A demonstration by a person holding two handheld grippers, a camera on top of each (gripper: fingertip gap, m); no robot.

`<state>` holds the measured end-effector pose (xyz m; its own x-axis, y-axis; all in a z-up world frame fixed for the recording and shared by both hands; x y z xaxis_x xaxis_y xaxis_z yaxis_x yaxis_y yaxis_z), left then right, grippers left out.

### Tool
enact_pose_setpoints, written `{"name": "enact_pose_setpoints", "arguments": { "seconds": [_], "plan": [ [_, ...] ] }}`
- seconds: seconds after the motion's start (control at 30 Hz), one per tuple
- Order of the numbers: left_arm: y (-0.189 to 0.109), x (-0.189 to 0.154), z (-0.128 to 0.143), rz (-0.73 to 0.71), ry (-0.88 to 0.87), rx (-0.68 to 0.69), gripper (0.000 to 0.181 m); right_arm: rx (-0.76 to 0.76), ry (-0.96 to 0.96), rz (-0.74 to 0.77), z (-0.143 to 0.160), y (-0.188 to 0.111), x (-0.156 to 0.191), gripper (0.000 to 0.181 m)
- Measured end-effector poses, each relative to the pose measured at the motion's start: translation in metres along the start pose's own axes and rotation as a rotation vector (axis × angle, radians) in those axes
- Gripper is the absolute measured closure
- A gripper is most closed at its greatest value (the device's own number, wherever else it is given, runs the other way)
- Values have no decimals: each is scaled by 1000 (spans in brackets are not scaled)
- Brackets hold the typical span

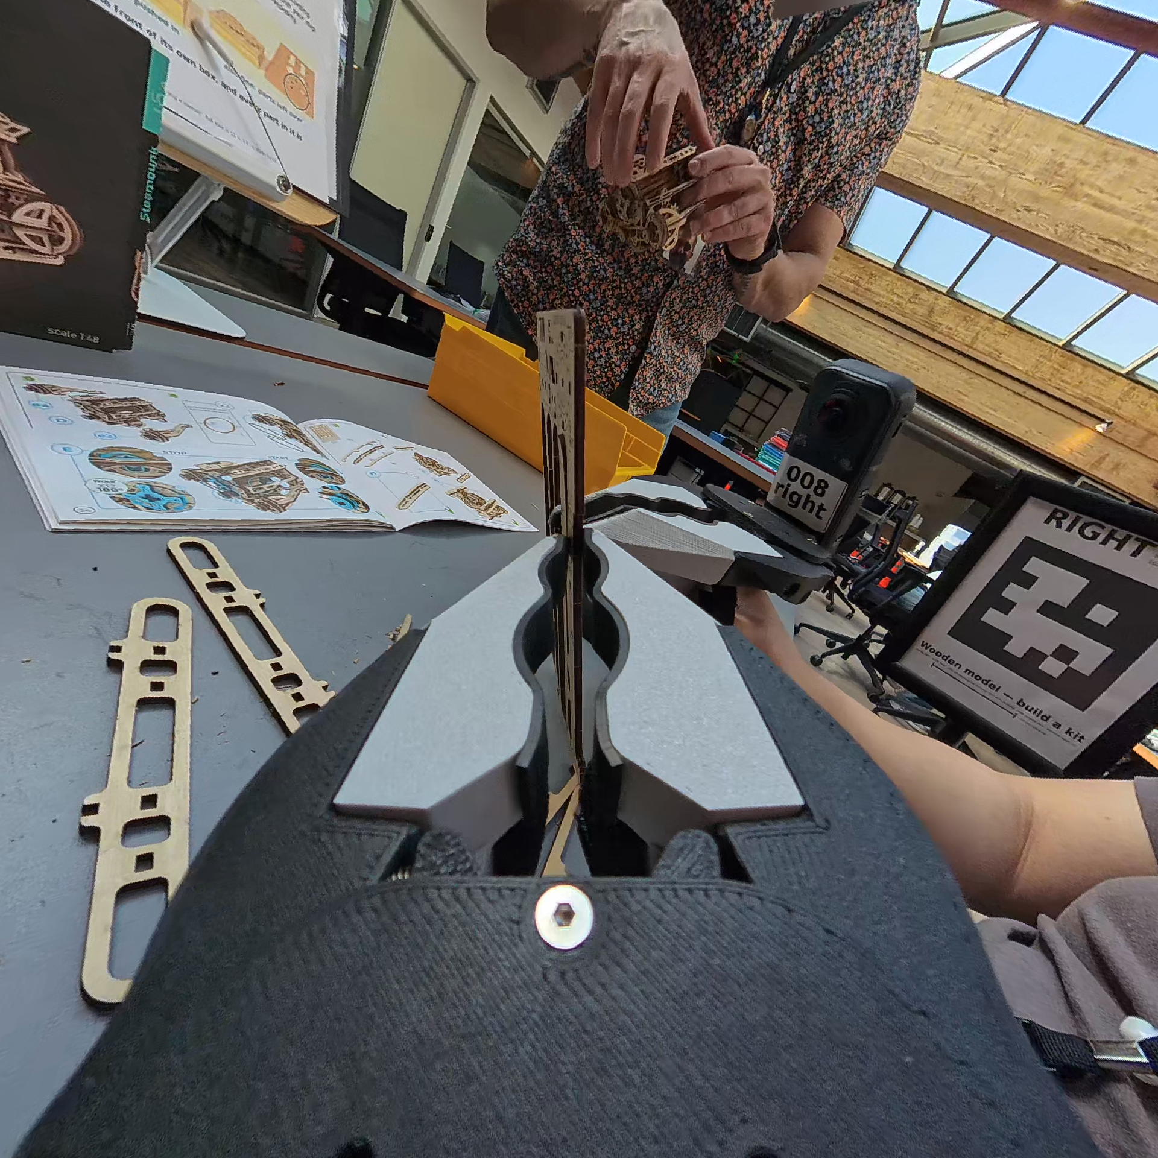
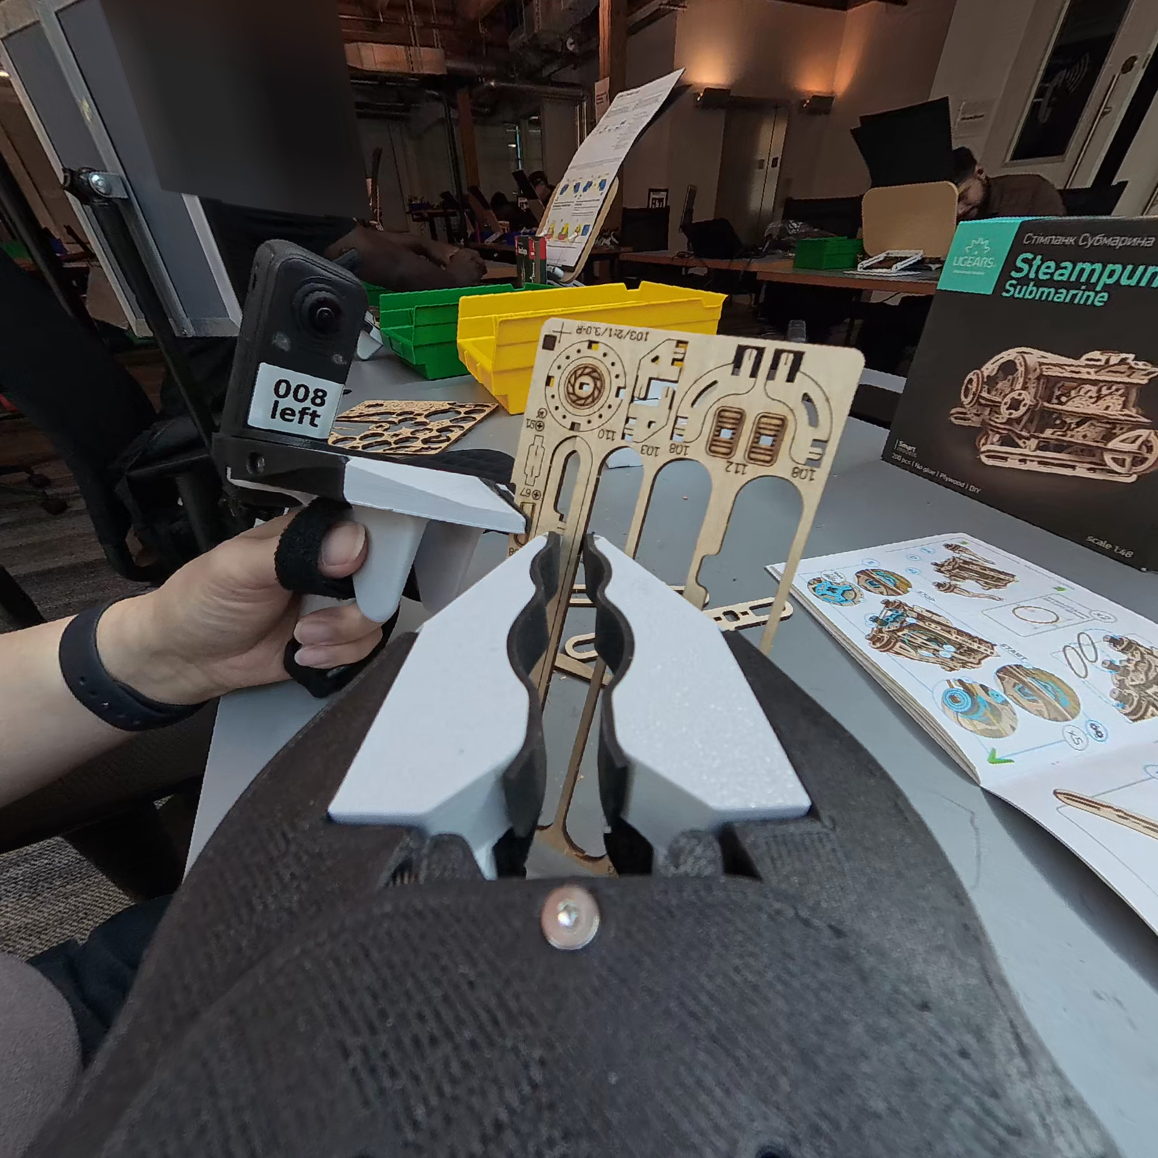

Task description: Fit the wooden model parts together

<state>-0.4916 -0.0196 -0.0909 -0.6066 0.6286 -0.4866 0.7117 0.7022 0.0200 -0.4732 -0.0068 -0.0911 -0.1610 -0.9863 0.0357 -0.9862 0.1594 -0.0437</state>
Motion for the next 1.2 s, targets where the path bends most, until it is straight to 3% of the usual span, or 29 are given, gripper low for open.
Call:
{"name": "enact_pose_setpoints", "arguments": {
  "seconds": [1.2],
  "plan": [
    [0,2,0,-2,-16,5,181,0,8,-12,1,1,0,175]
  ]
}}
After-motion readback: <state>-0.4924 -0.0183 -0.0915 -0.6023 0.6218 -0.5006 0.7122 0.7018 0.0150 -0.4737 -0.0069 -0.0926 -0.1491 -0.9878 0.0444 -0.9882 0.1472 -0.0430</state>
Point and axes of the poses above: each gripper's, where its closed fingertips meet, y out along the fingers, z out of its underside, x = y × z across the jaws, the point moved 1 cm from there along -y, back along the fingers, and after that the axes turned 13 degrees about -z, right-handed, at the moved point
